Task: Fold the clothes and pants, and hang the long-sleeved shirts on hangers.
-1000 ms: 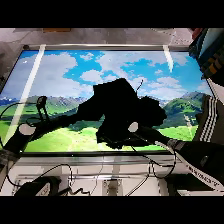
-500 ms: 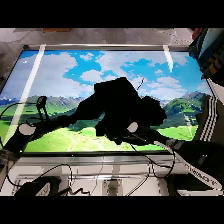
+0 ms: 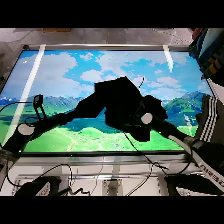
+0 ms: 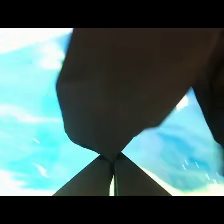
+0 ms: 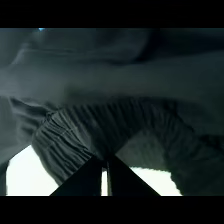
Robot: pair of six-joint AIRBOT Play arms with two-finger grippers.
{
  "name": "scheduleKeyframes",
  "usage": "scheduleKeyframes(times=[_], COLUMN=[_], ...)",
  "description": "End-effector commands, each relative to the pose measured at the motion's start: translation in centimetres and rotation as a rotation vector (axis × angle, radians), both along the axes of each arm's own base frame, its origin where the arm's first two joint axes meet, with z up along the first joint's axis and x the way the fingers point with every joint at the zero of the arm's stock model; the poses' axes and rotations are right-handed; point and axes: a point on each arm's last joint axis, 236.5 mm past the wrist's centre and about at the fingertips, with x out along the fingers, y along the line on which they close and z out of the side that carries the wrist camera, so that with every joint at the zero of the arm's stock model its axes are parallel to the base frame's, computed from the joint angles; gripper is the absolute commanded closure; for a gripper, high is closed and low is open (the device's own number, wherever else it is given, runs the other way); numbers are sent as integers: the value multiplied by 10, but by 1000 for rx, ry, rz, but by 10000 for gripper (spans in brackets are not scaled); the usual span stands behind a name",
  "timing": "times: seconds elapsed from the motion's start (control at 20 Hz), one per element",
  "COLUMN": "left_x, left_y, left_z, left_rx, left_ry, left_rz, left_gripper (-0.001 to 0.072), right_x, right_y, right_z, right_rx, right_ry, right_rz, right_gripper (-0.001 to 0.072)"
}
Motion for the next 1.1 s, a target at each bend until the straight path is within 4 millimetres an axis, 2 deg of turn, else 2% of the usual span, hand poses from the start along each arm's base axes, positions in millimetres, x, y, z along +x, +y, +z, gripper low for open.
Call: scheduleKeyframes(times=[0.0, 0.1, 0.2, 0.45, 0.55, 0.65, 0.75, 0.85, 0.95, 1.05], left_x=[19, 24, 25, 6, -7, -22, -28, -27, -24, -24], left_y=[39, 68, 98, 165, 185, 201, 202, 199, 188, 173], left_z=[19, 40, 66, 142, 175, 205, 213, 209, 195, 174], left_rx=[40, 62, 85, 232, 301, 333, 339, 332, 313, 315], left_ry=[-97, -171, -254, -489, -590, -679, -699, -685, -633, -551], left_rz=[128, 219, 309, 496, 564, 635, 645, 631, 581, 499], left_gripper=[698, 698, 698, 698, 699, 700, 700, 700, 700, 699], right_x=[1, -9, -14, -2, 7, 25, 41, 42, 21, -13], right_y=[-78, -118, -148, -193, -210, -226, -238, -238, -225, -206], right_z=[16, 26, 46, 106, 125, 156, 193, 214, 202, 170], right_rx=[-162, -252, -301, -332, -346, -371, -409, -436, -469, -471], right_ry=[-25, -30, -80, -252, -299, -368, -449, -476, -438, -348], right_rz=[70, 134, 166, 43, -8, -50, -60, -12, 155, 359], right_gripper=[696, 696, 696, 697, 697, 698, 698, 697, 697, 697])
